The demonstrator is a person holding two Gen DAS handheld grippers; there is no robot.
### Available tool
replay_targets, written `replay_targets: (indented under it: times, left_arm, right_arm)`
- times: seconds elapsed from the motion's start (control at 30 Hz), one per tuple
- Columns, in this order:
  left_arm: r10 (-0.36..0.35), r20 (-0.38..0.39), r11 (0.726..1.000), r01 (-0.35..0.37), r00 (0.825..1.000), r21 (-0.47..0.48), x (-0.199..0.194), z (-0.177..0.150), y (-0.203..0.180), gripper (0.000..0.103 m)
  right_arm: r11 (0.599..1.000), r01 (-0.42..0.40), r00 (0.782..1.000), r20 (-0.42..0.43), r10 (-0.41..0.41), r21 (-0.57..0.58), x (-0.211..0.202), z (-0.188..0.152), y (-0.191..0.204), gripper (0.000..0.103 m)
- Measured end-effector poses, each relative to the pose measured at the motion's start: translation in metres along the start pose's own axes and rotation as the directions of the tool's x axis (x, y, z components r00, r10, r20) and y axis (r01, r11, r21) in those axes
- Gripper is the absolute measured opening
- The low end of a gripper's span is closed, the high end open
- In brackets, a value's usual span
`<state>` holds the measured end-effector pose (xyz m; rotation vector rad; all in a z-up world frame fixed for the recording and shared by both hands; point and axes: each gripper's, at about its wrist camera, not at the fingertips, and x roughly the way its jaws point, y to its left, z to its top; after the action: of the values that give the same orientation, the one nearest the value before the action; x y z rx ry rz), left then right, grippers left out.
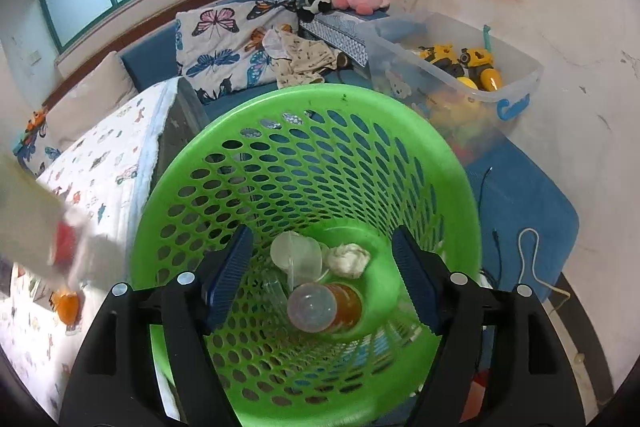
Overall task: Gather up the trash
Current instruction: 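Carry carton and tub over the green wastebasket and release both, then move the right gripper to the orange peel on the bed and grasp it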
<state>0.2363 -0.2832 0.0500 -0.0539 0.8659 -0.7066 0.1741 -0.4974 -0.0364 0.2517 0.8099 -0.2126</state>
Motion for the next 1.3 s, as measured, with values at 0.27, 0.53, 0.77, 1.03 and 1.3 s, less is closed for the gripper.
replay_targets:
  times: [0.27, 0.53, 0.77, 1.03, 1.3]
  left_arm:
    - [0.021, -0.075, 0.999, -0.019, 0.997, 0.025, 0.047, -0.006, -0.009, 0.044]
    - [0.032, -0.142, 0.999, -0.029, 0.989, 0.026, 0.071, -0.017, -0.01, 0.044]
    - [0.034, -0.113, 0.999, -0.029, 0.993, 0.042, 0.062, -0.019, -0.012, 0.061]
    - [0.035, -0.064, 0.999, -0.033, 0.997, 0.023, 0.032, -0.024, -0.004, 0.074]
    - [0.061, 0.009, 0.998, -0.061, 0.998, -0.004, -0.011, -0.034, 0.013, 0.09]
  right_arm:
    - [0.999, -0.044, 0.999, 0.015, 0.043, 0.024, -0.02, -0.014, -0.006, 0.074]
    - [0.998, -0.059, 0.998, 0.029, 0.059, 0.004, -0.03, -0.023, 0.0, 0.074]
    - [0.999, -0.053, 0.998, 0.042, 0.053, -0.01, -0.038, -0.032, 0.004, 0.075]
    - [0.999, -0.053, 0.996, 0.068, 0.053, -0.003, -0.055, -0.038, 0.007, 0.077]
    - [0.997, -0.069, 0.995, 0.074, 0.07, -0.021, -0.067, -0.044, 0.02, 0.078]
